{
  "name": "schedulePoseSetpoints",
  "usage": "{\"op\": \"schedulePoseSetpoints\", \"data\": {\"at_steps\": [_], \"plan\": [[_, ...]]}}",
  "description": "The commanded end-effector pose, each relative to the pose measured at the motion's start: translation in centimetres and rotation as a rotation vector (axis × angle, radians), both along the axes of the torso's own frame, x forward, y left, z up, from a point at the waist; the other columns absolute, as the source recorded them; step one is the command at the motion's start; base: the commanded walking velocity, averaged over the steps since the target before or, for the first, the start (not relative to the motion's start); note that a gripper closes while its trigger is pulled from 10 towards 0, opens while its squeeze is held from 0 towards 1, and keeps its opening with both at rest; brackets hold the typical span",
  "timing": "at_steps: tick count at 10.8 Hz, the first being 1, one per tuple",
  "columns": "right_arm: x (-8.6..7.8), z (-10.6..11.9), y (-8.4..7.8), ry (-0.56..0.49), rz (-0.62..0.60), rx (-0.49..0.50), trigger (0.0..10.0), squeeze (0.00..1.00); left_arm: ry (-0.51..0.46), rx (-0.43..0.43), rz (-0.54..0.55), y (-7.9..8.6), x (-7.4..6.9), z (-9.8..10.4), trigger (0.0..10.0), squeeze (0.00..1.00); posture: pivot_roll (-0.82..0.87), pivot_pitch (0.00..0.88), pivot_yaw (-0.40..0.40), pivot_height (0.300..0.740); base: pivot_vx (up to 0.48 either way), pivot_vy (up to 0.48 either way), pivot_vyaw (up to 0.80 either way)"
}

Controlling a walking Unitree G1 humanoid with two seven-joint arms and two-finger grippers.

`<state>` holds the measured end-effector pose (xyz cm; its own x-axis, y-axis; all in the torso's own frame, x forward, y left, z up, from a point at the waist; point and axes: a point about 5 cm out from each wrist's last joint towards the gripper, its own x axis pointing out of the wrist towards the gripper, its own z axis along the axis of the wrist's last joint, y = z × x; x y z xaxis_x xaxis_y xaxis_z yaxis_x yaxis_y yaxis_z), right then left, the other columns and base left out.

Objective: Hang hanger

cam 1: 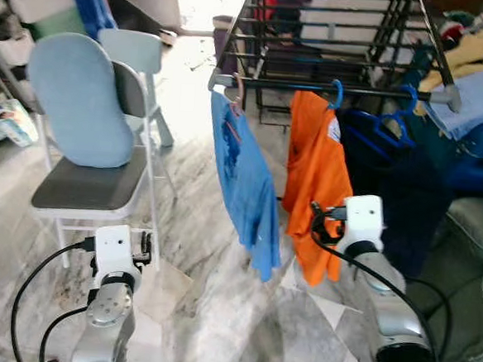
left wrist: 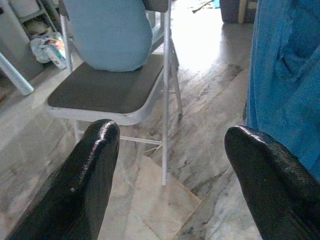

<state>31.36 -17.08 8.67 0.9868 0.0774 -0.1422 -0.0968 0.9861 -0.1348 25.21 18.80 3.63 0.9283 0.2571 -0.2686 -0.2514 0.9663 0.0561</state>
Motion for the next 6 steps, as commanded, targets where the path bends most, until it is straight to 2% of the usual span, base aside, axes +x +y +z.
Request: {"op": "schedulePoseSetpoints", "data": {"at_steps": [1,3,6], "plan": [[0.1,0.3,0.1,-0.009,0.014,0.007,10.0,0.00,-0.005,0.011,0.016,0.3,-0.1,0.1,10.0,0.00,-0.03,0.000,0.043,0.740,0.000,0.000,0.00],[0.8,0.5,1.4,-0.011,0.058,0.029,10.0,0.00,-0.015,0.011,0.038,0.8,-0.5,0.3,10.0,0.00,0.01,0.000,0.012,0.740,0.000,0.000,0.00],[1.4,0.2,3.8,0.010,0.140,0.049,10.0,0.00,-0.042,0.066,0.109,2.6,-1.7,1.3,10.0,0.00,0.11,0.000,-0.053,0.740,0.000,0.000,0.00]]}}
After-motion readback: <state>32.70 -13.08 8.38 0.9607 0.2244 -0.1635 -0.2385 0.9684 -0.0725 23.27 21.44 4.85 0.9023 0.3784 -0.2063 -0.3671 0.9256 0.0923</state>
